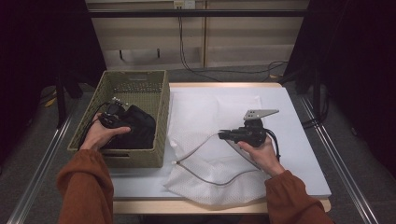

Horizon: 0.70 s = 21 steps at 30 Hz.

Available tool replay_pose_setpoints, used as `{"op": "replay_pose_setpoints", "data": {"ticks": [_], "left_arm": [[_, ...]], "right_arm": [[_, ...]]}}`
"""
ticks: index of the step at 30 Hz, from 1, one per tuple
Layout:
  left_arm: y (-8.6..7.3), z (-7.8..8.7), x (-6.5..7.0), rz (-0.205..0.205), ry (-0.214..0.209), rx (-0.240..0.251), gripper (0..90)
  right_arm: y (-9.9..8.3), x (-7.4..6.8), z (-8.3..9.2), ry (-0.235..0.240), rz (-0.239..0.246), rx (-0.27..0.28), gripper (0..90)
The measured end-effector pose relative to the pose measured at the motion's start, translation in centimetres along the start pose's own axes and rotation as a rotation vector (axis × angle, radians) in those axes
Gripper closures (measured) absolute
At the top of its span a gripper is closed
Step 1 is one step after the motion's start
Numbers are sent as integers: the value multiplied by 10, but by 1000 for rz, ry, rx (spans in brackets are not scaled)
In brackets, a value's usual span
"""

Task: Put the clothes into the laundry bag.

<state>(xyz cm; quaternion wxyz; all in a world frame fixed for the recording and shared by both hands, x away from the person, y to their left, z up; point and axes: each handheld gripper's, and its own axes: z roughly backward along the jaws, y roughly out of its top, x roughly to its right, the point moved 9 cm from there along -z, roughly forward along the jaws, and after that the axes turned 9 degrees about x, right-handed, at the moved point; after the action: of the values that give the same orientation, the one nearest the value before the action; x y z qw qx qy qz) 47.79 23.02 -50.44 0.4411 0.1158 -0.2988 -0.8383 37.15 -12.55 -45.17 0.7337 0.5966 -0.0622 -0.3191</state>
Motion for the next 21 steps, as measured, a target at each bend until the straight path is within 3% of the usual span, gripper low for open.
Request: {"op": "replay_pose_setpoints", "data": {"ticks": [1, 3, 7, 8, 10, 12, 13, 14, 17, 18, 19, 20, 21], "left_arm": [[-1, -1, 0, -7, -10, -10, 52], [-4, -3, 1, 19, -27, -36, 55], [-6, -5, 7, 2, -67, -51, 90], [-6, -7, 12, 24, -81, -48, 92], [-9, -8, 15, -21, -101, -81, 87], [-10, -8, 17, -41, -110, -107, 86], [-10, -11, 19, -34, -96, -93, 85], [-12, -11, 20, -66, -100, -120, 77], [-14, -16, 22, -80, -87, -126, 54], [-15, -16, 21, -119, -93, -140, 45], [-15, -18, 20, -129, -87, -131, 28], [-16, -20, 19, -133, -80, -128, 15], [-16, -24, 21, -83, -74, -104, 2]], "right_arm": [[0, 0, 0, 0, 2, 4, 880], [0, 0, 0, 0, 3, -1, 880], [-1, 1, -1, -5, 8, -7, 880], [-1, 1, -1, -5, 10, -7, 880], [-2, 1, -2, -5, 10, -10, 880], [-2, 0, -2, -7, 15, -12, 880], [-2, 0, -2, -10, 18, -13, 880], [-2, 0, -2, -8, 20, -15, 880], [-3, 0, -3, -9, 18, -18, 880], [-3, 0, -3, -9, 22, -21, 880], [-3, 0, -3, -7, 23, -21, 880], [-3, -1, -3, -7, 24, -22, 880], [-3, -1, -3, -7, 23, -23, 879]]}}
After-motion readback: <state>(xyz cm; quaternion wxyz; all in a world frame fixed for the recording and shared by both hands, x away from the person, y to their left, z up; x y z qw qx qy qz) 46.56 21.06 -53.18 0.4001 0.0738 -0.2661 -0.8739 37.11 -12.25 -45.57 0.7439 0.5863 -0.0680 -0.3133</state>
